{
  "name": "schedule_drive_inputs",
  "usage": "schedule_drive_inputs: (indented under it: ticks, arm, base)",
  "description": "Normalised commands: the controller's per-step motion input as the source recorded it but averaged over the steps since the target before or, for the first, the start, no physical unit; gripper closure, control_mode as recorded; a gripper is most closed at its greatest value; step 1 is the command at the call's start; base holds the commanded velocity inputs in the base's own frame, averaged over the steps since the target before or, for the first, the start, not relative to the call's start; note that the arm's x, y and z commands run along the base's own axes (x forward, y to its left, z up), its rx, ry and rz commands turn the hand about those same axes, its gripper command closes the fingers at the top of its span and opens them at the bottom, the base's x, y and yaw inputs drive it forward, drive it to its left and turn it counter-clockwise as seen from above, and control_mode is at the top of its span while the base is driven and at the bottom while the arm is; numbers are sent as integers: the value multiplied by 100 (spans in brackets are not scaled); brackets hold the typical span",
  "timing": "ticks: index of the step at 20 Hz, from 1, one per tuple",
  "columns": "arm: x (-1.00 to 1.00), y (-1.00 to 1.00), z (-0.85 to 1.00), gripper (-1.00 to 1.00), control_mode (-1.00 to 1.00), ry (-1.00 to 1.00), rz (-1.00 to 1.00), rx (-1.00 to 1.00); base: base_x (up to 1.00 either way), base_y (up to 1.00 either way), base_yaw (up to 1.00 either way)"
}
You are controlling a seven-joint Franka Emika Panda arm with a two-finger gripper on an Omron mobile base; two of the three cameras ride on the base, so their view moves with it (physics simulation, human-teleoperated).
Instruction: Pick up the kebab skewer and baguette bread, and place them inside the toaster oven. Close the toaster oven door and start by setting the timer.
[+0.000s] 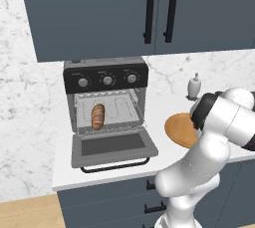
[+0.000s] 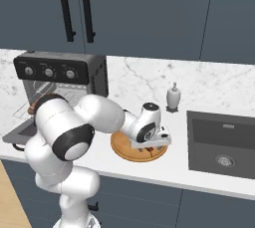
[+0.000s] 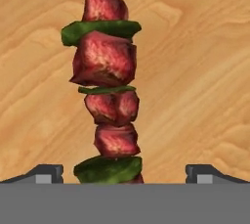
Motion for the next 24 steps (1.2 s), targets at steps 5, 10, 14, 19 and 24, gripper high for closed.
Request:
schedule_drive_inputs:
  ticks: [5, 10, 14, 19, 24]
  arm:
    - [2, -15, -9, -100, -100, 0, 2, 0]
    - [0, 0, -7, 100, -100, 0, 2, 0]
    - [-4, 0, -14, 100, -100, 0, 1, 0]
    - [-31, 0, 13, 100, -100, -2, 4, 0]
    - [-53, 22, 88, 100, -100, -3, 7, 0]
  base:
    - [0, 0, 0]
    - [0, 0, 0]
    - [0, 0, 0]
    - [0, 0, 0]
    - [0, 0, 0]
